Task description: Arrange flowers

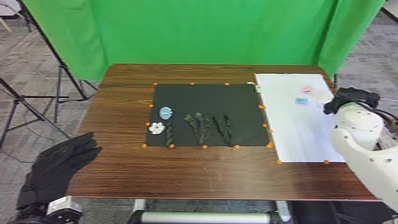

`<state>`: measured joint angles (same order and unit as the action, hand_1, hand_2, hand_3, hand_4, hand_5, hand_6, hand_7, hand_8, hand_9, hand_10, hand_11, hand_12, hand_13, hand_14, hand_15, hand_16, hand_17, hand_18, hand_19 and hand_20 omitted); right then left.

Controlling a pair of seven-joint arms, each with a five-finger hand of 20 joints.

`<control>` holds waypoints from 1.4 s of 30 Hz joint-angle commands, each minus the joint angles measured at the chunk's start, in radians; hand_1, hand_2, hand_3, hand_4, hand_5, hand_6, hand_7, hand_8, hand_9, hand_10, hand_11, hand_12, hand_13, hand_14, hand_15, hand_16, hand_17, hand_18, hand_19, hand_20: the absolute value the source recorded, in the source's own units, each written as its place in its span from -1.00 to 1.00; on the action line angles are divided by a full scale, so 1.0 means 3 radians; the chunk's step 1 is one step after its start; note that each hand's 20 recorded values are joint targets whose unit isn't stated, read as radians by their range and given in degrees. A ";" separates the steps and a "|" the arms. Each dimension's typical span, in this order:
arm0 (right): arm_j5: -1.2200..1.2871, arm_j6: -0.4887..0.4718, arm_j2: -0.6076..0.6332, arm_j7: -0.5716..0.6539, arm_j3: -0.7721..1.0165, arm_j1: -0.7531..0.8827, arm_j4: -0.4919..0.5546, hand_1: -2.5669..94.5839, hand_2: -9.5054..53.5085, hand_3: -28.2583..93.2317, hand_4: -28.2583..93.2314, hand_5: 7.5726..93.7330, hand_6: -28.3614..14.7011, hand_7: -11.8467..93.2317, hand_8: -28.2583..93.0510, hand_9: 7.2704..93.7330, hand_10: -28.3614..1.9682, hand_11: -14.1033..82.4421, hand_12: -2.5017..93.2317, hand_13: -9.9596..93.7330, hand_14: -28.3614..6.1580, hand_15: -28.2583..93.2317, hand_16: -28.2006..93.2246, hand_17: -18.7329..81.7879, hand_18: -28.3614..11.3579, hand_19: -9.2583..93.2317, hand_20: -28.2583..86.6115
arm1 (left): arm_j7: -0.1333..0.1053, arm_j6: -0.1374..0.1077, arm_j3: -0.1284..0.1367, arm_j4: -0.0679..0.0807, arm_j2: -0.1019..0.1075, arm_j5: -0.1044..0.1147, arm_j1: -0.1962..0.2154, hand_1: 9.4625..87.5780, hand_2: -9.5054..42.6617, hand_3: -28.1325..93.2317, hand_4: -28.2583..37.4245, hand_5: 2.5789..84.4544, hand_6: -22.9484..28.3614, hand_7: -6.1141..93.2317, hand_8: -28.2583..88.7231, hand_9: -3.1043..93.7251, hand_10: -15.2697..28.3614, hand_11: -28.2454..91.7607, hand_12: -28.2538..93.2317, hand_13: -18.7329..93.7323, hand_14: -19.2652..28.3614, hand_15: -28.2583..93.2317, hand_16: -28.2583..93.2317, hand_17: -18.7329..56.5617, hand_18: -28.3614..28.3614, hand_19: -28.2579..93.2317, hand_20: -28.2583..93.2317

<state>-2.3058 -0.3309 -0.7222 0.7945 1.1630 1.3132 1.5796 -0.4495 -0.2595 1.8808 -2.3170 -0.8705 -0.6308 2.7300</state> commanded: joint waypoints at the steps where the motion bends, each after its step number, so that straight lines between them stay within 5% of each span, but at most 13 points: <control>1: 0.0003 -0.0043 -0.0030 0.0009 0.0152 0.0155 -0.0099 -0.36 -0.87 0.76 -0.98 0.10 -0.12 -0.53 -0.70 0.13 -0.58 0.27 -0.46 0.17 -0.43 0.75 -0.19 -0.29 -1.00 0.69 -0.04 | 0.0058 0.0030 -0.0004 0.0013 -0.0054 -0.0026 0.0004 -0.57 -0.52 0.81 -0.59 0.07 0.44 -0.62 -0.65 -0.16 0.69 0.03 -0.37 -0.20 0.96 0.35 -0.70 -0.75 0.77 0.39 -0.25; 4: 0.0044 -0.0039 -0.0058 0.0026 0.0211 0.0193 -0.0120 -0.36 -0.85 0.77 -0.98 0.09 -0.10 -0.53 -0.70 0.12 -0.57 0.27 -0.46 0.18 -0.41 0.75 -0.19 -0.29 -1.00 0.69 -0.04 | 0.0077 0.0047 -0.0024 0.0021 -0.0086 -0.0044 -0.0023 -0.57 -0.52 0.81 -0.59 0.07 0.44 -0.63 -0.65 -0.17 0.69 0.03 -0.37 -0.20 0.96 0.35 -0.70 -0.75 0.77 0.39 -0.25; 6: 0.0045 -0.0008 -0.0065 0.0023 0.0204 0.0192 -0.0138 -0.35 -0.84 0.77 -0.98 0.08 -0.09 -0.53 -0.70 0.12 -0.56 0.27 -0.46 0.18 -0.40 0.75 -0.20 -0.29 -1.00 0.69 -0.05 | 0.0042 0.0025 -0.0037 0.0023 -0.0036 -0.0014 -0.0012 -0.57 -0.52 0.81 -0.59 0.07 0.44 -0.63 -0.65 -0.17 0.69 0.03 -0.37 -0.20 0.96 0.35 -0.70 -0.75 0.77 0.39 -0.25; 18: -0.0132 0.0233 -0.0067 -0.0113 0.0035 0.0157 -0.0169 -0.33 -0.81 0.78 -0.99 0.10 0.06 -0.49 -0.72 0.13 -0.48 0.28 -0.47 0.19 -0.35 0.75 -0.20 -0.29 -0.98 0.69 -0.06 | 0.0151 0.0096 -0.0046 0.0033 -0.0135 -0.0093 -0.0095 -0.57 -0.52 0.81 -0.59 0.07 0.44 -0.62 -0.65 -0.17 0.69 0.03 -0.37 -0.20 0.96 0.35 -0.70 -0.75 0.77 0.39 -0.26; 33: -0.0333 0.0330 -0.0031 -0.0047 -0.0046 0.0125 -0.0362 -0.15 -0.77 0.76 -1.00 0.30 0.30 -0.42 -0.76 0.31 -0.19 0.27 -0.48 0.29 -0.14 0.71 -0.20 -0.22 -0.86 0.71 -0.11 | 0.0134 0.0097 -0.0051 0.0028 -0.0111 -0.0085 -0.0103 -0.57 -0.52 0.81 -0.59 0.07 0.44 -0.63 -0.65 -0.16 0.70 0.03 -0.37 -0.21 0.96 0.35 -0.70 -0.75 0.77 0.39 -0.26; 40: -0.0484 0.0467 -0.0014 -0.0109 -0.0047 0.0192 -0.0389 0.01 -0.84 0.65 -1.00 0.48 0.34 -0.39 -0.60 0.46 0.09 0.14 -0.36 0.38 0.02 0.68 -0.18 -0.16 -0.80 0.76 -0.16 | 0.0177 0.0127 -0.0055 0.0032 -0.0147 -0.0111 -0.0131 -0.56 -0.52 0.81 -0.59 0.07 0.44 -0.63 -0.65 -0.17 0.69 0.03 -0.37 -0.20 0.96 0.35 -0.70 -0.75 0.77 0.39 -0.26; 42: -0.0539 0.0550 -0.0004 -0.0141 -0.0076 0.0188 -0.0415 0.04 -0.85 0.63 -1.00 0.54 0.35 -0.38 -0.58 0.50 0.13 0.11 -0.33 0.40 0.05 0.67 -0.18 -0.15 -0.79 0.77 -0.16 | 0.0146 0.0114 -0.0062 0.0034 -0.0102 -0.0092 -0.0122 -0.56 -0.52 0.81 -0.59 0.07 0.44 -0.63 -0.65 -0.16 0.69 0.03 -0.37 -0.20 0.96 0.35 -0.70 -0.75 0.77 0.39 -0.26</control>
<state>-2.4134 -0.2217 -0.7351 0.7669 1.1497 1.3523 1.4788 -0.4066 -0.2355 1.8677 -2.3086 -0.9040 -0.6575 2.6864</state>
